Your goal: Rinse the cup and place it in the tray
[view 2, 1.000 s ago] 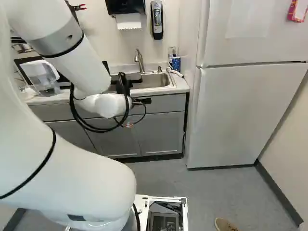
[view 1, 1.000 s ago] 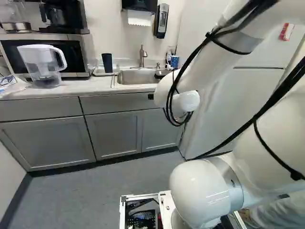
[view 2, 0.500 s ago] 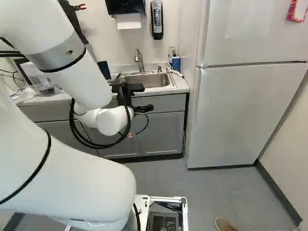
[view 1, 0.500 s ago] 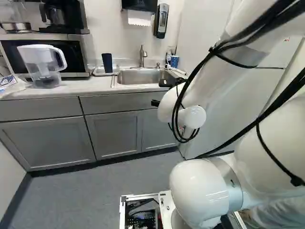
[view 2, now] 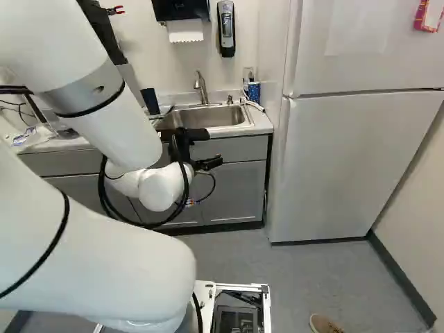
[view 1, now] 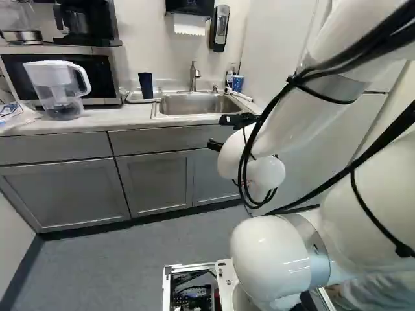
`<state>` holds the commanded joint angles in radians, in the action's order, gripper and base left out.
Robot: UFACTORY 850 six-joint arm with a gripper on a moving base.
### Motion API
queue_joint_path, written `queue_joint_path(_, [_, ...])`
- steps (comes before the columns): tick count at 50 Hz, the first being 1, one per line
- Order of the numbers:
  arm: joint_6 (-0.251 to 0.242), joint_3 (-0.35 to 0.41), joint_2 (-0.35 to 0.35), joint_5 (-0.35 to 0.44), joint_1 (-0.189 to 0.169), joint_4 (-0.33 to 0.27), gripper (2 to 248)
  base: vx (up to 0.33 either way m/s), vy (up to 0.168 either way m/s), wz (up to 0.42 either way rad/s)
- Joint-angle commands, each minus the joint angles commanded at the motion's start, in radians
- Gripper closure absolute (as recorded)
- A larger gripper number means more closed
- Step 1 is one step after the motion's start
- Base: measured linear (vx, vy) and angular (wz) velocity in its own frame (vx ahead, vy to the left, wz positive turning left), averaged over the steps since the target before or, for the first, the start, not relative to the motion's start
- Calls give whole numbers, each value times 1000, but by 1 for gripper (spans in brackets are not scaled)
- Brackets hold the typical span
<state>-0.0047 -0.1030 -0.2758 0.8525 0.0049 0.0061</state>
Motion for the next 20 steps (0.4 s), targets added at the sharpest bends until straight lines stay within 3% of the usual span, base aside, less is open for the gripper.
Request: queue_joint_path(20, [5, 16, -3, 20, -5, -6, 3, 0, 0, 0])
